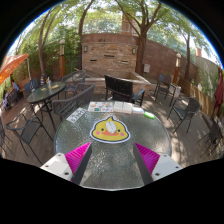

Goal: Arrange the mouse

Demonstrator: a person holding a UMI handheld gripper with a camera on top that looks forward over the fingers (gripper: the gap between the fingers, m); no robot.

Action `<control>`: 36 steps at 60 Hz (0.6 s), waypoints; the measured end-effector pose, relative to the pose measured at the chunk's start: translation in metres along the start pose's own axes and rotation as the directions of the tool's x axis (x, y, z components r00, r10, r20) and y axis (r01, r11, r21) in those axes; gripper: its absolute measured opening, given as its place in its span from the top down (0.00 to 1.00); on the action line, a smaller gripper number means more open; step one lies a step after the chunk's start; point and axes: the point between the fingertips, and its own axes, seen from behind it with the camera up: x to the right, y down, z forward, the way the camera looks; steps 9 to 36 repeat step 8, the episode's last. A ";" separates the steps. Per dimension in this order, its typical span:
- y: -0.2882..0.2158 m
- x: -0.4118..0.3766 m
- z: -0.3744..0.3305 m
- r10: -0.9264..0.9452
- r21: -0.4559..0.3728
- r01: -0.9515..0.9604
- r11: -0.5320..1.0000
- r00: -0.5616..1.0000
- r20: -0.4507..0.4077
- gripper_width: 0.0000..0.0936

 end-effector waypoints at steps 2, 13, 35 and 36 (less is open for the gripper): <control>0.000 0.000 -0.005 -0.005 0.002 0.005 1.000 1.000 -0.009 0.09; 0.002 -0.001 -0.012 -0.013 0.007 0.013 1.000 1.000 -0.022 0.09; 0.002 -0.001 -0.012 -0.013 0.007 0.013 1.000 1.000 -0.022 0.09; 0.002 -0.001 -0.012 -0.013 0.007 0.013 1.000 1.000 -0.022 0.09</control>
